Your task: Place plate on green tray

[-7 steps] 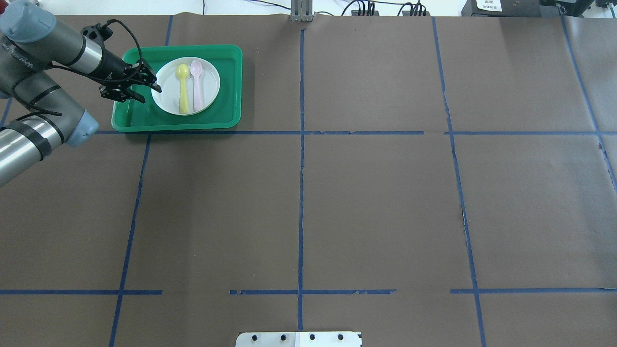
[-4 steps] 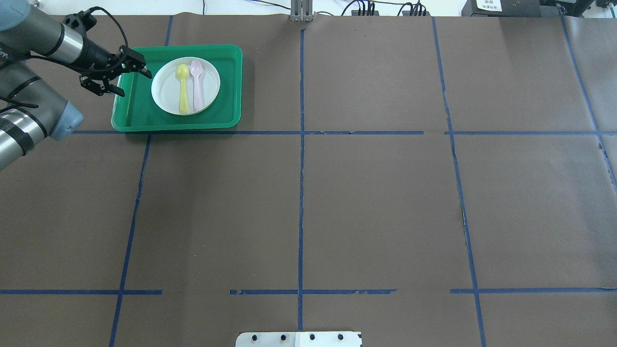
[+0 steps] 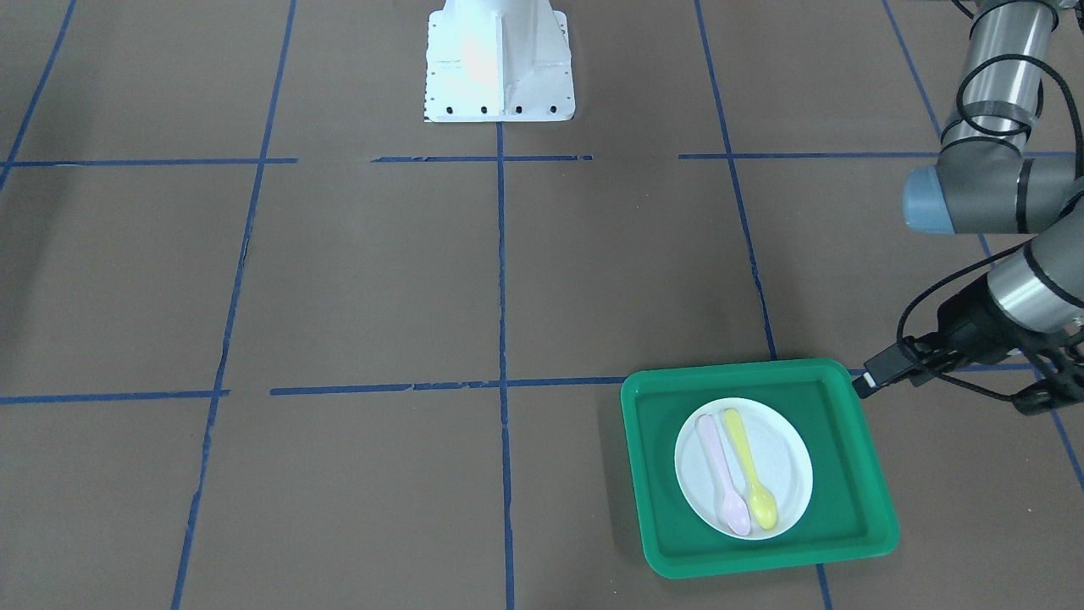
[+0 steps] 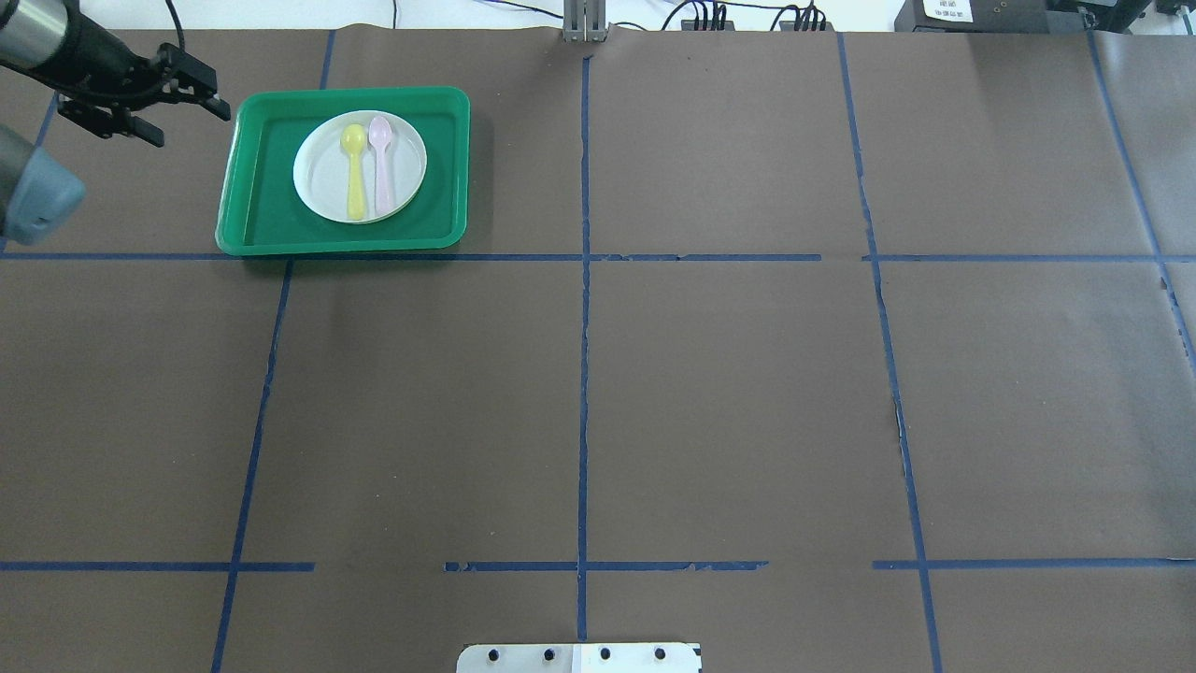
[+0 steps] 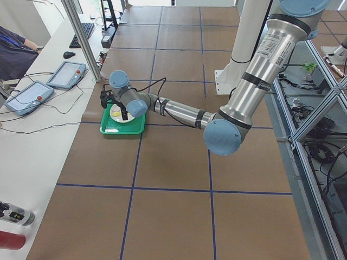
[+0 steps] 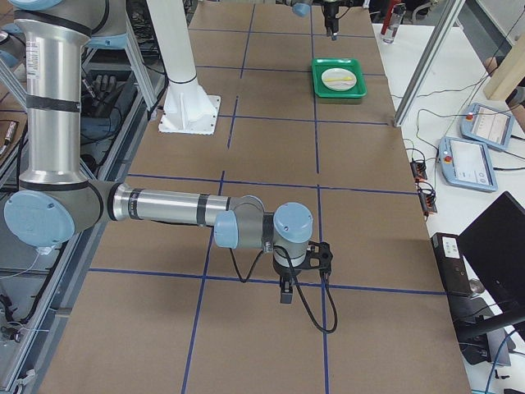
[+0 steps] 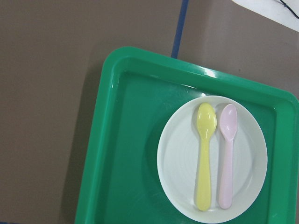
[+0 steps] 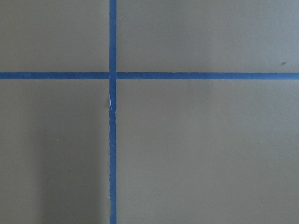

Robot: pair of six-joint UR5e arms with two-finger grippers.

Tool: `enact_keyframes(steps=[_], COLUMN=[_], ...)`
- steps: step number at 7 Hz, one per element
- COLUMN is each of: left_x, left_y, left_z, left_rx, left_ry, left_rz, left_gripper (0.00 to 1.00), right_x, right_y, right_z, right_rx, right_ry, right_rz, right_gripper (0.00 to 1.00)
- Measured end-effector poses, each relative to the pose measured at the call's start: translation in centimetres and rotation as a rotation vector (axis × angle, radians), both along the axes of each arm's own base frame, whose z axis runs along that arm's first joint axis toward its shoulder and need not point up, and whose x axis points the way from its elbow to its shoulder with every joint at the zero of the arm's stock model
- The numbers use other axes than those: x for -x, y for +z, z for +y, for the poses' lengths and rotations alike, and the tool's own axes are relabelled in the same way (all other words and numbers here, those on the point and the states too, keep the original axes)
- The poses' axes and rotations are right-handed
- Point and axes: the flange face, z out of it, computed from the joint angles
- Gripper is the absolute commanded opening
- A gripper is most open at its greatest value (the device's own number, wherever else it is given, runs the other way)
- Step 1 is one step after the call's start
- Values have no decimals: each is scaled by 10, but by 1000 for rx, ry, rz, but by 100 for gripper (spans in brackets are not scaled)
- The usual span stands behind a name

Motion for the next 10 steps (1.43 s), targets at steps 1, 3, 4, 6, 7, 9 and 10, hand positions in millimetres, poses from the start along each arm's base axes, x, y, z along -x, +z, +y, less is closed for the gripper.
enact_keyframes(steps=[1, 3, 4, 6, 7, 9, 10], left_x=[40, 104, 130, 168, 188, 226, 236], left_y=[-9, 4, 24, 81, 122, 180, 204], left_z=[12, 39, 48, 67, 86, 116, 136], left_rx=[-66, -238, -307, -386, -377, -310, -253], left_ry=[43, 169, 218, 306, 345, 357, 351], left_rz=[-64, -174, -225, -356, -393, -394, -346], left_gripper=[100, 100, 100, 100, 100, 100, 100], right_x=[0, 0, 0, 0, 0, 0, 0], right_y=[0, 0, 0, 0, 0, 0, 0], right_z=[0, 0, 0, 0, 0, 0, 0], right_rx=[0, 0, 0, 0, 0, -1, 0], right_ry=[0, 0, 0, 0, 0, 0, 0], right_rz=[0, 0, 0, 0, 0, 0, 0], right_gripper=[100, 100, 100, 100, 100, 100, 100])
